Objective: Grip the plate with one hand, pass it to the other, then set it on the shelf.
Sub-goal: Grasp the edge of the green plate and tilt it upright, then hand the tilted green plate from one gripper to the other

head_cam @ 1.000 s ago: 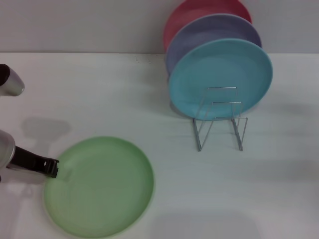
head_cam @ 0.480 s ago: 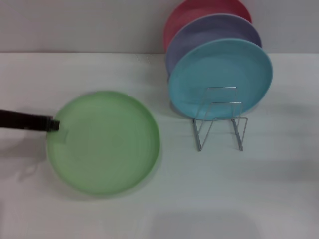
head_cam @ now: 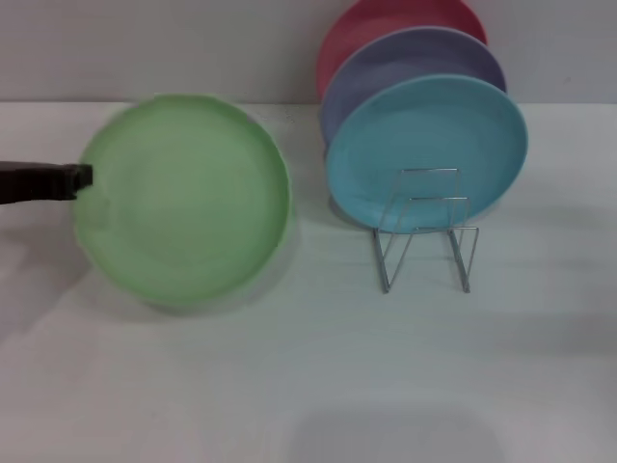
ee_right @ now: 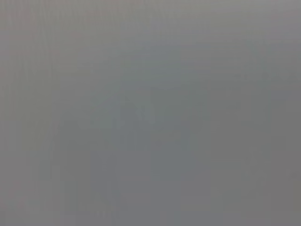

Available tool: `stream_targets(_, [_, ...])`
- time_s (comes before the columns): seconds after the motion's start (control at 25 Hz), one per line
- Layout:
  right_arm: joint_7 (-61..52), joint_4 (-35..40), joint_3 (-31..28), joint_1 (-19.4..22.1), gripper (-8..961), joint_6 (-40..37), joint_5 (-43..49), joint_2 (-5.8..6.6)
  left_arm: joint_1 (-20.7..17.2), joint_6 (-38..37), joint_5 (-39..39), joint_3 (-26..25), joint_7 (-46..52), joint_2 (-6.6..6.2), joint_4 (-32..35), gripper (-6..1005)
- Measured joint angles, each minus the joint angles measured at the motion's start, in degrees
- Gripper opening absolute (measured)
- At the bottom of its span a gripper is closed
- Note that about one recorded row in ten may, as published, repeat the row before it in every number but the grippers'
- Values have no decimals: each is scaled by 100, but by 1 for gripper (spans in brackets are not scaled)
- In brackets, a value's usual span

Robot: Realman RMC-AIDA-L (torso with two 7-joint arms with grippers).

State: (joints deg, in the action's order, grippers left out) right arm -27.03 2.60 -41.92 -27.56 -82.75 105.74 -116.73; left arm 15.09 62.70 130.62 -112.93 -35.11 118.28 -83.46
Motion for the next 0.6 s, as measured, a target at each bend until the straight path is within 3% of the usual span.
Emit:
stream_targets(0.2, [22,3,33,-5,606,82,0,1,-285,-1050,-850,124,-951,18,356,35])
stream_targets(0.24, [33,4,40,-29,606,161,0,1,-374,-1530,-1231,241,-1411,20,515,35])
stream_targets(0.4, [36,4,44,-49,606,230,6,1,-460,-2151,-1783,396,-2062,20,728,34])
stream_targets(0.44, [39,4,44,-56,606,241,9,1,-480,-2496,-2195,468,-2607,20,871,34])
stream_targets(0.6, [41,5,44,-60,606,279,3,1,-481,-2824,-2778,515,-3395,19,1056,34])
